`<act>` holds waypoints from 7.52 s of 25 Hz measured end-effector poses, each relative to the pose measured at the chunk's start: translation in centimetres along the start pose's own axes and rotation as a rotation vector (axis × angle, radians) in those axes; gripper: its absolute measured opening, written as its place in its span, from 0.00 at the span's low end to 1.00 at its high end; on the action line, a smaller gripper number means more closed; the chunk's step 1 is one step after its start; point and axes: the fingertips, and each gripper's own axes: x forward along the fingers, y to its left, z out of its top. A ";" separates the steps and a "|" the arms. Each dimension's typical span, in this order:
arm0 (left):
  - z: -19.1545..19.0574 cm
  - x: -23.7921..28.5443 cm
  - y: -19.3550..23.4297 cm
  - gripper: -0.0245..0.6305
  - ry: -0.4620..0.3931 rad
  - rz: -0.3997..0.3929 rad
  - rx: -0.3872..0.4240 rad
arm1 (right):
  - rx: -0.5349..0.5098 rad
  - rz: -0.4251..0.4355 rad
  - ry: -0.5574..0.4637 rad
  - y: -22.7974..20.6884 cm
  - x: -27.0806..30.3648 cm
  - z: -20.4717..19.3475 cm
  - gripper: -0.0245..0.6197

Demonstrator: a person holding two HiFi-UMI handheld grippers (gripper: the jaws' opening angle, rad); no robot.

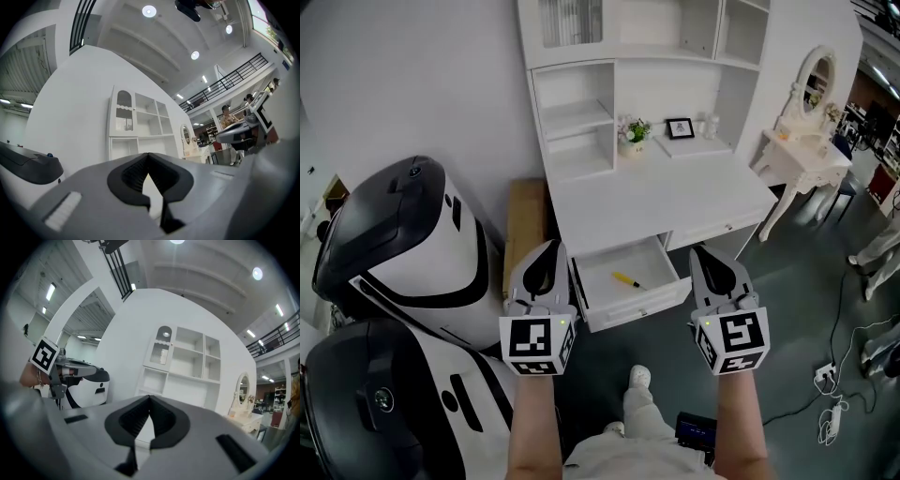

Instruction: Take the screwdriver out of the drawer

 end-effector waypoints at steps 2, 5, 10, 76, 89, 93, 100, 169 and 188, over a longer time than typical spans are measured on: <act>0.0 1.8 0.5 0.05 -0.003 0.009 0.002 | 0.005 0.002 -0.016 -1.4 1.8 0.2 0.05; -0.2 4.9 1.3 0.05 -0.005 0.020 0.004 | 0.017 0.012 -0.040 -3.6 4.8 0.5 0.05; -0.1 10.1 2.8 0.05 -0.016 0.052 -0.011 | 0.022 0.037 -0.075 -7.1 9.8 0.9 0.05; -25.9 17.3 10.4 0.05 0.438 0.122 -0.230 | 0.232 0.522 0.864 7.5 25.7 -37.0 0.46; -27.2 16.8 11.1 0.05 0.470 0.111 -0.217 | 0.071 0.675 1.112 12.0 25.3 -46.5 0.39; -27.9 17.0 11.3 0.05 0.481 0.108 -0.214 | 0.026 0.704 1.145 12.8 25.6 -48.5 0.38; -29.1 17.0 11.5 0.05 0.498 0.097 -0.209 | -0.066 0.746 1.201 14.2 25.6 -52.3 0.34; -7.6 23.8 8.6 0.05 0.154 -0.009 -0.073 | -0.162 0.670 0.850 2.1 27.5 -25.1 0.16; 1.4 24.0 7.3 0.05 -0.049 0.006 0.022 | -0.073 0.326 0.259 -7.4 27.8 -4.1 0.16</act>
